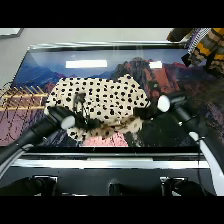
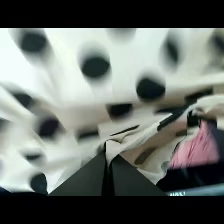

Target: Fold the clothes and pants, and hang the long-sleeved shirts on hangers.

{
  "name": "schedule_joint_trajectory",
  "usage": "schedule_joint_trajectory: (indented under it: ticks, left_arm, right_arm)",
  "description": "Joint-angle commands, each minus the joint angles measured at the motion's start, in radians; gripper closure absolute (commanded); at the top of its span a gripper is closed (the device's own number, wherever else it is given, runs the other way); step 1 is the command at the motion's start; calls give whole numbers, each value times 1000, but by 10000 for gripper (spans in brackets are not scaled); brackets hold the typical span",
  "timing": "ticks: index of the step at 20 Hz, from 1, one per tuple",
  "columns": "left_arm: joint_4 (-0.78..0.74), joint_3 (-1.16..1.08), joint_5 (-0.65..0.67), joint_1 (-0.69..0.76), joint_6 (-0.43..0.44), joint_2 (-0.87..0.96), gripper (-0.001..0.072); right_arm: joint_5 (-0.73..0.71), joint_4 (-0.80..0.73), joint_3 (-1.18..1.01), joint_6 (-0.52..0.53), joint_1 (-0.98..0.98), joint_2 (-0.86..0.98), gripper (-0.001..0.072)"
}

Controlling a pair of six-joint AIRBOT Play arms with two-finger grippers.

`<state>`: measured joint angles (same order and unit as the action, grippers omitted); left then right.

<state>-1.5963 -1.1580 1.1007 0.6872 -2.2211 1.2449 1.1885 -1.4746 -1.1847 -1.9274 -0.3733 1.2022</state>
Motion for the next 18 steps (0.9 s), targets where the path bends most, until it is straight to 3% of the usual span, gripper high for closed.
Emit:
schedule_joint_trajectory:
  ticks: [1,6,11,16,18]
  left_arm:
    - [-118,-279,190,-33,63,-28,692]
    - [-118,-570,338,-10,68,-94,692]
    - [-116,-628,351,55,67,-229,692]
    - [-78,-627,352,114,63,-311,692]
    - [-65,-625,359,119,32,-298,692]
  right_arm:
    - [199,-31,-259,28,-1,-44,690]
    - [359,-30,-520,-4,-1,-180,691]
    - [537,-20,-657,-64,-1,-343,691]
    - [555,65,-723,-186,-1,-430,691]
    - [553,64,-722,-185,-1,-404,691]
